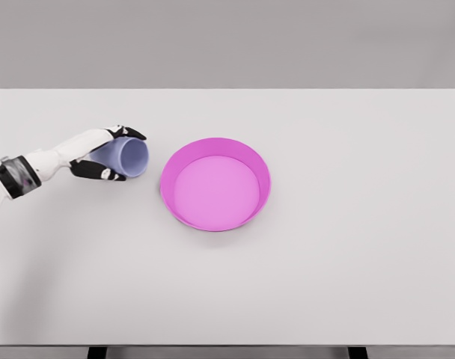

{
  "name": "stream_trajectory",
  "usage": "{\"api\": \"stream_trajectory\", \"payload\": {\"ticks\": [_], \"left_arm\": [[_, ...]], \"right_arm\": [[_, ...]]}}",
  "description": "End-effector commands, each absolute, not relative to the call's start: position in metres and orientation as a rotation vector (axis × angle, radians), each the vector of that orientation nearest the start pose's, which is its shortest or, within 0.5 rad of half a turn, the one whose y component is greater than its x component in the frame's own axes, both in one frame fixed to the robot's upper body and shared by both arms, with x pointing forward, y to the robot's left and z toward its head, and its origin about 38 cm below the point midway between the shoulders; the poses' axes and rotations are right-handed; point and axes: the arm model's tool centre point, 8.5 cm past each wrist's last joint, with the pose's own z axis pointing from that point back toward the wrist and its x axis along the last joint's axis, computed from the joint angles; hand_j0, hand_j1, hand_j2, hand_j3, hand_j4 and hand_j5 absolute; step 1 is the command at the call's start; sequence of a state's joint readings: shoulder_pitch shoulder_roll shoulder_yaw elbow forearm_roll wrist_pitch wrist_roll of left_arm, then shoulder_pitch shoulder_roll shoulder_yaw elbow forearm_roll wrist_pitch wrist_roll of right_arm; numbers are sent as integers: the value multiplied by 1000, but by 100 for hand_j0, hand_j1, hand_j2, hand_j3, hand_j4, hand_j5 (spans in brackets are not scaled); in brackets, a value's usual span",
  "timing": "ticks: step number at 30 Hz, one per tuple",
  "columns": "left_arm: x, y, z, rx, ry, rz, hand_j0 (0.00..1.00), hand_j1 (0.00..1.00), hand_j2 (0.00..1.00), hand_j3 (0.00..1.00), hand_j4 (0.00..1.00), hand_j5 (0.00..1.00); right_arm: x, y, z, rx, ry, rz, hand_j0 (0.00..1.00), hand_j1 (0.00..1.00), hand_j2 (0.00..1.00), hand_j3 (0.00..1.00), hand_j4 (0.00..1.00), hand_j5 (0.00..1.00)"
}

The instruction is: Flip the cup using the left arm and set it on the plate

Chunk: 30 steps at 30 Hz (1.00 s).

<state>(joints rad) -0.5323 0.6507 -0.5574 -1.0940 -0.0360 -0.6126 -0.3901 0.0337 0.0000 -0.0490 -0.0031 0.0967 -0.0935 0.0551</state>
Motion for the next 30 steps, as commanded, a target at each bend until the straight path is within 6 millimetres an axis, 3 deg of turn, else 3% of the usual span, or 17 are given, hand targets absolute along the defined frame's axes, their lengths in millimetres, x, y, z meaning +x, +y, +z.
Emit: {"api": "stream_trajectory", "payload": {"ticks": [1, 6, 15, 23, 26, 30], "left_arm": [[449, 321, 133, 53, -1626, -1372, 63, 63, 63, 63, 63, 63], [449, 318, 138, 37, -1650, -1360, 63, 63, 63, 63, 63, 63], [438, 316, 169, 6, -1727, -1378, 63, 63, 63, 63, 63, 63], [422, 283, 170, -120, -1761, -1433, 64, 64, 64, 64, 64, 64], [420, 281, 172, -129, -1765, -1437, 64, 64, 64, 64, 64, 64], [409, 260, 174, -221, -1789, -1453, 64, 64, 64, 64, 64, 64]], "right_arm": [[-11, -266, -262, -29, -59, 52, 100, 100, 100, 100, 100, 100], [-11, -266, -262, -29, -59, 52, 100, 100, 100, 100, 100, 100], [-11, -266, -262, -29, -59, 52, 100, 100, 100, 100, 100, 100], [-11, -266, -262, -29, -59, 52, 100, 100, 100, 100, 100, 100], [-11, -266, -262, -29, -59, 52, 100, 100, 100, 100, 100, 100], [-11, -266, -262, -29, -59, 52, 100, 100, 100, 100, 100, 100]]}}
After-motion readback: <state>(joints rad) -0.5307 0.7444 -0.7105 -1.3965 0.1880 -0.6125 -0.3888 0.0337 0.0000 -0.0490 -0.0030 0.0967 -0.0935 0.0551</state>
